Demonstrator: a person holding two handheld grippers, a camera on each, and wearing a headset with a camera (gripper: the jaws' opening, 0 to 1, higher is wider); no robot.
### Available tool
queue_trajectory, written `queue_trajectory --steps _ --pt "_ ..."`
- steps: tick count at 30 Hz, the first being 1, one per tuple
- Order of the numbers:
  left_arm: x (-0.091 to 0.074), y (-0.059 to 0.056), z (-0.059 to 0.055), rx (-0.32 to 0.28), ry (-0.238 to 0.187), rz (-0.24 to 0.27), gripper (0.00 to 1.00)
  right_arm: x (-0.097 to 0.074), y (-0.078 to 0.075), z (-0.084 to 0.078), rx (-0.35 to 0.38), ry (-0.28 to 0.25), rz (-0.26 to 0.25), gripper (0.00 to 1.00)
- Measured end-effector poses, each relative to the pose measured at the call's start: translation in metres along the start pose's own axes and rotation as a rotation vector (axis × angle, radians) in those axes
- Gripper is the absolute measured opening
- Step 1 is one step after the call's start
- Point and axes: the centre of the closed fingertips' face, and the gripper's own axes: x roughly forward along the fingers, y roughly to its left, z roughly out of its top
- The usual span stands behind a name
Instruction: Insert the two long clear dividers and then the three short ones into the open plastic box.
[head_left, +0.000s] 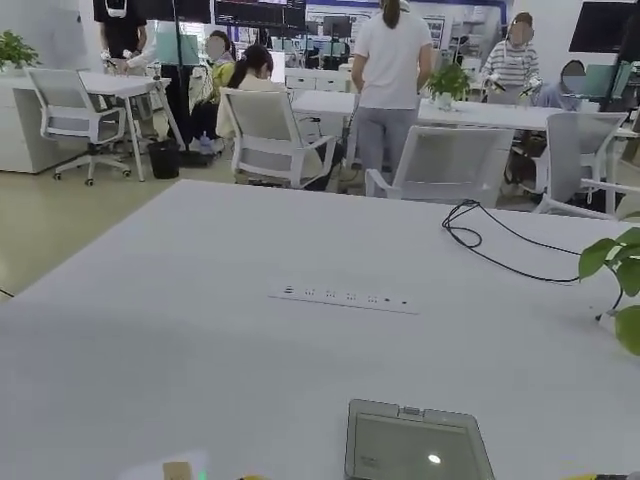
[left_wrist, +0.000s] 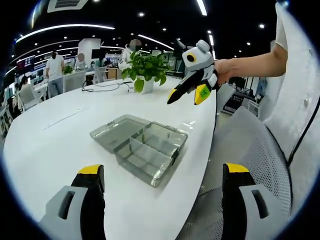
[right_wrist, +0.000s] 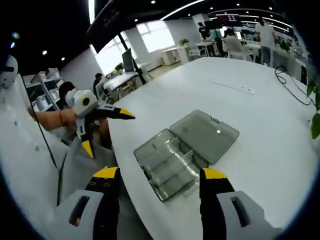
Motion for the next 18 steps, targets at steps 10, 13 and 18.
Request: queue_trajectory --steps 10,13,18 --pt "-0.002 0.002 -0.007 -0.005 0.011 -0.016 1.0 0.001 -0.015 -0.041 -0.262 0.238 0.019 0.71" --pt "-0.003 0.004 -0.008 -0.008 0.011 -0.015 1.0 0.004 -0.019 -0.054 -0.333 0.312 0.024 0.71" --pt "-0.004 0.005 -0.009 -0.008 0.009 -0.019 1.0 0.01 -0.035 -0.08 -0.478 0.438 0.044 0.69"
